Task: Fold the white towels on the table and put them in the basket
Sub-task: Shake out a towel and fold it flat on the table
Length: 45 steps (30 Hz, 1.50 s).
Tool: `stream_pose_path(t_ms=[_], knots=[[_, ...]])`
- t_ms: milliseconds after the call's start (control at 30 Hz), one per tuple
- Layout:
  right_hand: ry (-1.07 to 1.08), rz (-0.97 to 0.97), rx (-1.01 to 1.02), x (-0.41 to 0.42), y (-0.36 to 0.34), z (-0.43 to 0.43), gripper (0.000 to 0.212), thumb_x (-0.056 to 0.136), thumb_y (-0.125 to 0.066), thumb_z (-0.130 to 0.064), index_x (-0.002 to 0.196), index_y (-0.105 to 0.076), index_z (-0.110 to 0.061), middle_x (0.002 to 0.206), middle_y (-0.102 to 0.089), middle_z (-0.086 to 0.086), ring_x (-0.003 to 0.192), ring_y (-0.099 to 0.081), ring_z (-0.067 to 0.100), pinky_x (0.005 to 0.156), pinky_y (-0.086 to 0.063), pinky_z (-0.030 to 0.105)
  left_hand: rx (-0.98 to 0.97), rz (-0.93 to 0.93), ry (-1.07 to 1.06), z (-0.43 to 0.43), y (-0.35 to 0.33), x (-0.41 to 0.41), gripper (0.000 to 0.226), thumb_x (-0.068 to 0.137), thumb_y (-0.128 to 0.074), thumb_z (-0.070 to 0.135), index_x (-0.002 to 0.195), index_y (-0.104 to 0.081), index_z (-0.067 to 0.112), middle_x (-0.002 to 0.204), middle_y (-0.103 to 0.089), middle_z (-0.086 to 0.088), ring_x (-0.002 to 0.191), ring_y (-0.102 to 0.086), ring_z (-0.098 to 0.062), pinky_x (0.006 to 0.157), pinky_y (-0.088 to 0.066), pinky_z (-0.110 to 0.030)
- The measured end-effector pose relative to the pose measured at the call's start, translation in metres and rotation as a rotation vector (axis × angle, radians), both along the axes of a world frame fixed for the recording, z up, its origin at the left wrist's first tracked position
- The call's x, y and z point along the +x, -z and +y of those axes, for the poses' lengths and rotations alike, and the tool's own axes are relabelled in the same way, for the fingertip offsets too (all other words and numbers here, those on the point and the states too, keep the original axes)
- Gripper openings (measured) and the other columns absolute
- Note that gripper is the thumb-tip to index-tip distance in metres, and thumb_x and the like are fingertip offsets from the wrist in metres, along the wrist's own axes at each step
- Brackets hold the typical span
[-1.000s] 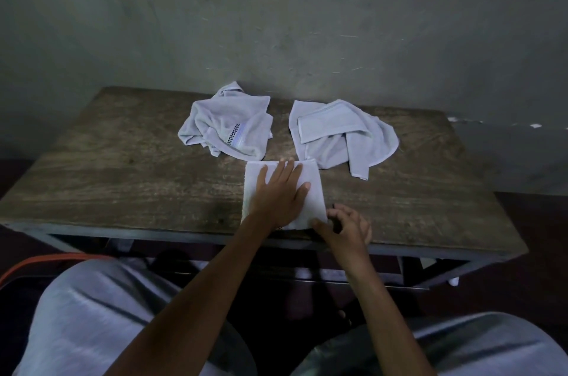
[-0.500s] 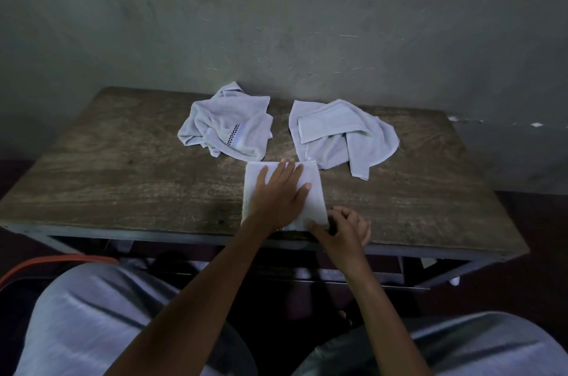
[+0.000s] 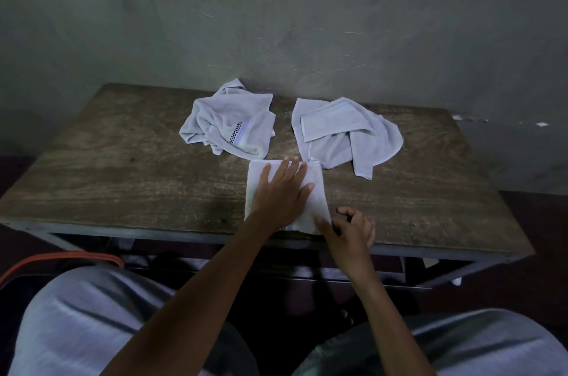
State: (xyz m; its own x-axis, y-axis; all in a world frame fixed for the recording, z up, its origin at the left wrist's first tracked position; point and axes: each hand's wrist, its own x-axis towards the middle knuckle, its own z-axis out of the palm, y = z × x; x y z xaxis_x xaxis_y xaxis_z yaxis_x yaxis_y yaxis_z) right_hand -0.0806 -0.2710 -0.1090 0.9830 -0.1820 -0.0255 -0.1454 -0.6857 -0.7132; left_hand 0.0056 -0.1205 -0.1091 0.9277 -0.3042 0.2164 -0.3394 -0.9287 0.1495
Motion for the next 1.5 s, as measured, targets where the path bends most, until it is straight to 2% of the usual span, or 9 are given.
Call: stream_pose_path(t_ms=[133,267,433,600,800,1000,1167,1333,1500], knots=[[-0.003,0.002,-0.002,0.005,-0.004,0.002,0.041,0.081,-0.065,-0.049,0.057,-0.043,-0.025,0.103,-0.041,-0.001,0.106,-0.03,0.014,0.105,-0.026,0.042,-0.038,0.063,0.029,0.003,-0.005,-0.003,0.055,0.096,-0.023,0.042,0.134,-0.049,0.011,0.139,-0.051,-0.006,0.133,-0.041,-0.021,0.105,-0.034,-0.052],[0.183,-0.242,0.197,0.016,-0.02,0.001,0.021,0.076,-0.062,-0.024,0.088,-0.049,-0.014,0.096,-0.049,0.005,0.096,-0.051,0.029,0.087,-0.043,0.044,-0.251,0.042,0.019,0.019,-0.014,-0.013,0.06,0.095,-0.017,0.038,0.14,-0.039,0.004,0.15,-0.034,-0.014,0.142,-0.025,-0.026,0.114,-0.015,-0.051],[-0.169,-0.417,-0.333,0.05,-0.035,0.029,0.041,0.091,-0.034,-0.027,0.122,-0.054,-0.01,0.127,-0.056,0.009,0.124,-0.046,0.027,0.106,-0.031,0.05,-0.06,-0.034,-0.048,0.04,-0.008,-0.031,0.054,0.096,-0.024,0.032,0.128,-0.052,-0.001,0.132,-0.052,-0.024,0.126,-0.048,-0.037,0.1,-0.038,-0.06],[-0.355,-0.098,-0.551,0.065,-0.006,0.029,0.076,0.086,0.001,-0.052,0.15,-0.02,-0.017,0.16,-0.011,-0.002,0.147,-0.004,0.01,0.116,-0.004,0.051,-0.016,0.011,0.01,0.051,0.002,-0.031,0.055,0.093,-0.031,0.034,0.13,-0.051,0.0,0.136,-0.05,-0.019,0.129,-0.046,-0.03,0.099,-0.041,-0.056],[-0.204,0.031,-0.264,0.064,-0.005,0.022,0.062,0.1,-0.023,-0.042,0.152,-0.002,-0.015,0.161,0.0,-0.001,0.147,0.0,0.009,0.119,0.006,0.041,-0.099,0.037,-0.037,0.065,0.009,-0.034,0.062,0.093,-0.029,0.039,0.137,-0.039,-0.004,0.142,-0.039,-0.028,0.132,-0.039,-0.04,0.104,-0.033,-0.056],[0.029,-0.107,-0.165,0.045,-0.009,0.014,0.066,0.089,-0.031,-0.053,0.134,-0.046,-0.007,0.137,-0.044,0.016,0.126,-0.038,0.034,0.109,-0.028,0.046,-0.365,0.175,-0.301,0.066,-0.005,-0.042,0.08,0.082,-0.02,0.056,0.148,-0.016,0.012,0.153,-0.027,-0.009,0.143,-0.018,-0.026,0.115,-0.005,-0.046],[0.018,0.003,-0.241,0.044,-0.009,0.026,0.059,0.092,-0.038,-0.054,0.129,-0.051,-0.01,0.136,-0.036,0.016,0.125,-0.029,0.033,0.11,-0.023,0.045,-0.435,0.193,-0.427,0.045,-0.016,-0.05,0.071,0.092,-0.034,0.047,0.149,-0.012,0.011,0.152,-0.029,-0.01,0.141,-0.022,-0.027,0.115,-0.011,-0.047],[0.079,0.069,-0.13,0.05,-0.015,0.029,0.05,0.089,-0.047,-0.05,0.108,-0.06,-0.006,0.123,-0.04,0.013,0.12,-0.03,0.032,0.107,-0.024,0.045,-0.555,0.145,-0.386,0.031,-0.016,-0.04,0.068,0.091,-0.052,0.028,0.147,-0.021,0.005,0.132,-0.05,-0.02,0.118,-0.048,-0.036,0.096,-0.038,-0.044],[0.108,0.009,0.086,0.048,-0.019,0.033,0.037,0.085,-0.052,-0.041,0.106,-0.054,-0.012,0.105,-0.06,0.007,0.104,-0.053,0.029,0.094,-0.041,0.044,-0.889,0.184,-0.41,0.032,-0.019,-0.039,0.058,0.092,-0.054,0.014,0.144,-0.029,0.006,0.147,-0.037,-0.013,0.134,-0.035,-0.026,0.106,-0.025,-0.025]])
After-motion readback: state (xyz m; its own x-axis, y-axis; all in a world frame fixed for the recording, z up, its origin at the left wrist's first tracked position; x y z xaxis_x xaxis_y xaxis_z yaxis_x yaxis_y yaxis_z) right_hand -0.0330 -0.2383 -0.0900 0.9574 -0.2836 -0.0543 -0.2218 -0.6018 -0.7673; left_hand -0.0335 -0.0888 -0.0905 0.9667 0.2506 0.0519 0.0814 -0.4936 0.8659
